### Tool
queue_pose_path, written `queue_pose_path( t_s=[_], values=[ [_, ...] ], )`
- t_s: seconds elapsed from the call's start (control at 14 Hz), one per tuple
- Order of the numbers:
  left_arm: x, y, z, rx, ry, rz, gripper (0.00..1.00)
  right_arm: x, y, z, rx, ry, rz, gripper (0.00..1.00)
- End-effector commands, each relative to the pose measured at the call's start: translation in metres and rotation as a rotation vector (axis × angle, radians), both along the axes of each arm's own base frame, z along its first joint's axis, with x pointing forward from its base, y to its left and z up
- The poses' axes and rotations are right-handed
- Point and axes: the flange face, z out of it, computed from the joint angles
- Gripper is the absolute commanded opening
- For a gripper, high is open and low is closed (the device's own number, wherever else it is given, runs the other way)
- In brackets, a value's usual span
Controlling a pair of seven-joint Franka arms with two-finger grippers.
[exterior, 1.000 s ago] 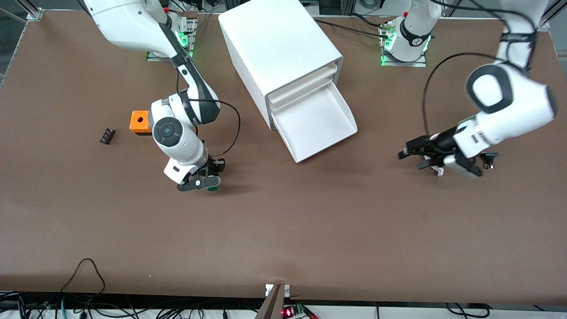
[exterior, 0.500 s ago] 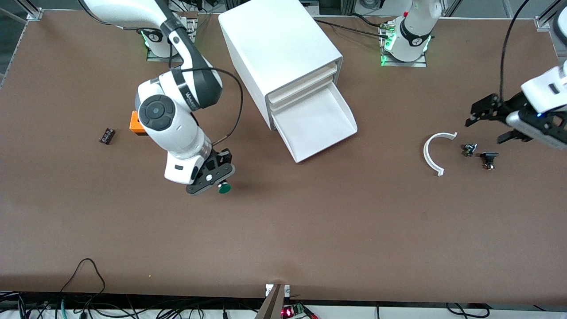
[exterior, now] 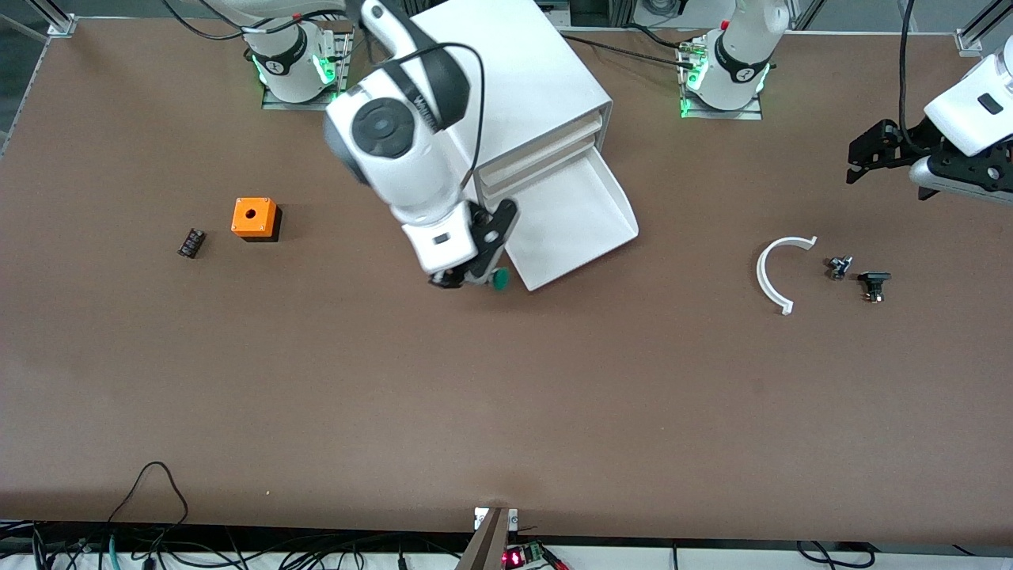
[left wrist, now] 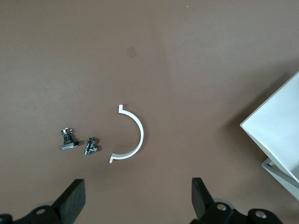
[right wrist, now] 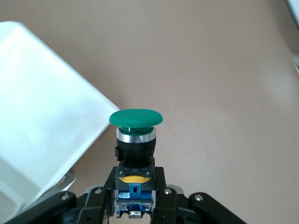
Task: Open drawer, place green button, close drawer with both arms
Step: 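Carry the green button into the open drawer with the right gripper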
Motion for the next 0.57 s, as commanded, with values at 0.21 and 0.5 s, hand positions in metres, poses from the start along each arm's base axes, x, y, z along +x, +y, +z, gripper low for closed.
queue_pose_path(
  t_s=[0.21,0.5],
  values=[
    [-0.001,0.007,0.01,0.024,-0.008,0.078,1.0,-0.029,0.076,-0.015,-0.005,-0.104,0.473,0.29],
    [-0.001,0.01,0.009,0.023,-0.004,0.085,1.0,-0.06,0.106,-0.042,-0.046,-0.09,0.606,0.29]
  ],
)
